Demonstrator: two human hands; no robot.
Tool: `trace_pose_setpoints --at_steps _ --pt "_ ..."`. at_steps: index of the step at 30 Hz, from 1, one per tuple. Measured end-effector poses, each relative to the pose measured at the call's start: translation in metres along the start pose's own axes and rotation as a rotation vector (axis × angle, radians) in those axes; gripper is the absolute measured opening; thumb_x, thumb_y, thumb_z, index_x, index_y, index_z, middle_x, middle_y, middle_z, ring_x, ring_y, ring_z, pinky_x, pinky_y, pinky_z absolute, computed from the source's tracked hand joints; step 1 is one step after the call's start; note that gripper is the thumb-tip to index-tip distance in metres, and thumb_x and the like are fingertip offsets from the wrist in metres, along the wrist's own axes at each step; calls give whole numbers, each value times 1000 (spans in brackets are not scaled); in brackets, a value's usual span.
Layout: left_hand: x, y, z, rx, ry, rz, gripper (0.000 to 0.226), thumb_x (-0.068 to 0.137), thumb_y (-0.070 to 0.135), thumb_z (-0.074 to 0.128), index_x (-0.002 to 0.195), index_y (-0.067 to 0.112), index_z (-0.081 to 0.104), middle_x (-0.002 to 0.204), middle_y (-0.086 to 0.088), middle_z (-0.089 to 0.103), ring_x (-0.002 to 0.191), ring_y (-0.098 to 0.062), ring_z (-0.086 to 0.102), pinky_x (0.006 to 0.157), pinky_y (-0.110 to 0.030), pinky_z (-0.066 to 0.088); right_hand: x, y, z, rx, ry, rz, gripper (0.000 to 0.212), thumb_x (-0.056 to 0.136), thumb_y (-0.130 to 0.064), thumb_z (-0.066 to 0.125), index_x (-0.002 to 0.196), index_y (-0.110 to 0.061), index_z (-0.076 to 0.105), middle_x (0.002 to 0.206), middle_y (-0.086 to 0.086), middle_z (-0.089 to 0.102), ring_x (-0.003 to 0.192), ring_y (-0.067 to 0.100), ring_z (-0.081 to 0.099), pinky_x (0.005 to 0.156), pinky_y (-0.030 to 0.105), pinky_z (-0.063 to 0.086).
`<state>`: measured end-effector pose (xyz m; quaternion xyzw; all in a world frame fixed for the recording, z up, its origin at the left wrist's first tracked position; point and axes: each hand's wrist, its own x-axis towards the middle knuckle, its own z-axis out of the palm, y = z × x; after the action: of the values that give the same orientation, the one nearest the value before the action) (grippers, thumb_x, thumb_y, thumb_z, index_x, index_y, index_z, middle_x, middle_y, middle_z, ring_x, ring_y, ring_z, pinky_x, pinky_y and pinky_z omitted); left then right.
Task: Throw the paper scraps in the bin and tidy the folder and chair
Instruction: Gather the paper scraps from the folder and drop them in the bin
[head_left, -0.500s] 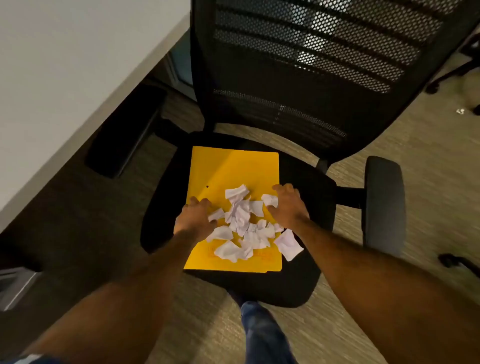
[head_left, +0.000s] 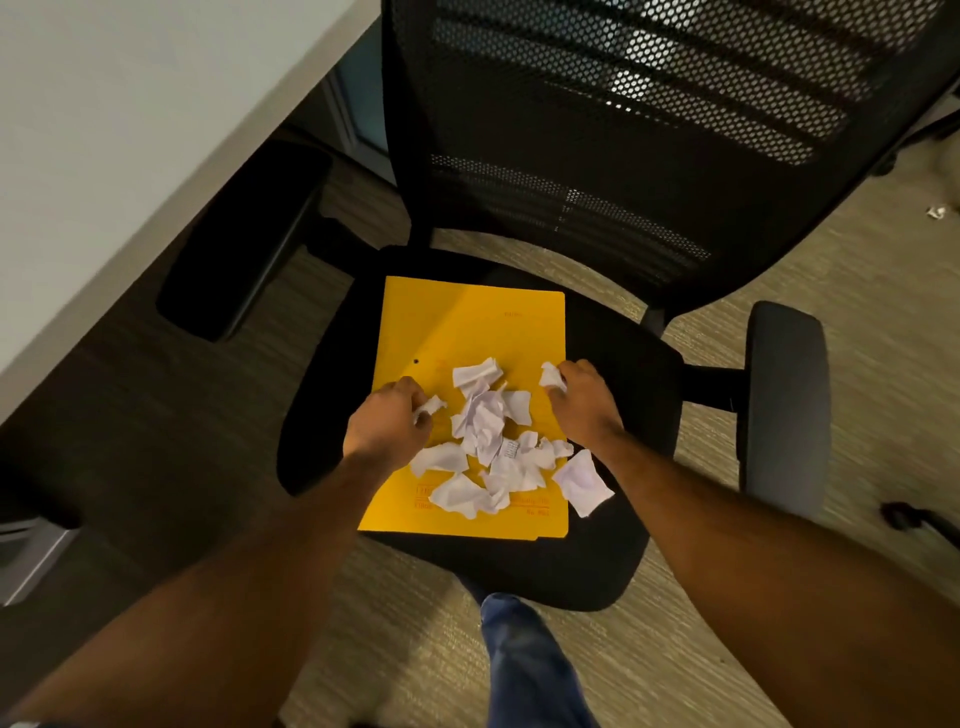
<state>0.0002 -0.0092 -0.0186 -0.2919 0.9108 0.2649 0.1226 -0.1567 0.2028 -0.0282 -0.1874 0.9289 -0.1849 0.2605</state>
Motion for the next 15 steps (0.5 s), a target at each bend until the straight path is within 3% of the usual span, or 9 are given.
trace_pose_setpoints --at_steps 3,5,8,10,12,15 --pt "10 6 -5 -116 21 -17 28 83 27 61 108 22 52 77 2 59 69 -20 60 52 -28 37 10 -10 -4 142 13 -26 22 97 -15 53 114 -2 55 115 17 58 104 28 58 87 40 50" --pt "18 12 -6 -219 18 -8 33 87 21 59 118 18 51 75 -1 57 64 -18 57 49 -28 34 17 -19 -6 225 -25 -22 15 96 -12 52 109 -4 53 104 13 60 93 26 60 77 38 50" --pt "30 16 -3 -281 1 0 31 92 17 52 122 9 57 101 -12 58 78 -28 60 63 -31 44 30 -32 -5 279 -55 -56 2 92 -11 51 93 -9 50 89 6 56 79 22 55 67 34 42" --pt "33 16 0 -300 -14 -32 28 95 16 47 120 9 61 113 -13 52 82 -28 57 69 -30 43 36 -41 -2 285 -84 -102 12 89 -18 57 96 -8 57 96 7 62 82 21 57 70 33 45" --pt "32 17 3 -370 -28 -78 23 97 17 45 115 14 60 104 -9 54 71 -21 53 60 -27 41 41 -48 0 246 -159 -163 27 86 -23 66 110 -13 64 109 4 66 89 18 60 76 29 48" --pt "29 13 7 -502 -41 -159 8 97 23 46 105 24 50 70 -1 52 52 -13 46 42 -25 38 48 -53 5 101 -293 -238 38 83 -26 72 119 -14 65 120 6 67 104 23 62 89 35 51"
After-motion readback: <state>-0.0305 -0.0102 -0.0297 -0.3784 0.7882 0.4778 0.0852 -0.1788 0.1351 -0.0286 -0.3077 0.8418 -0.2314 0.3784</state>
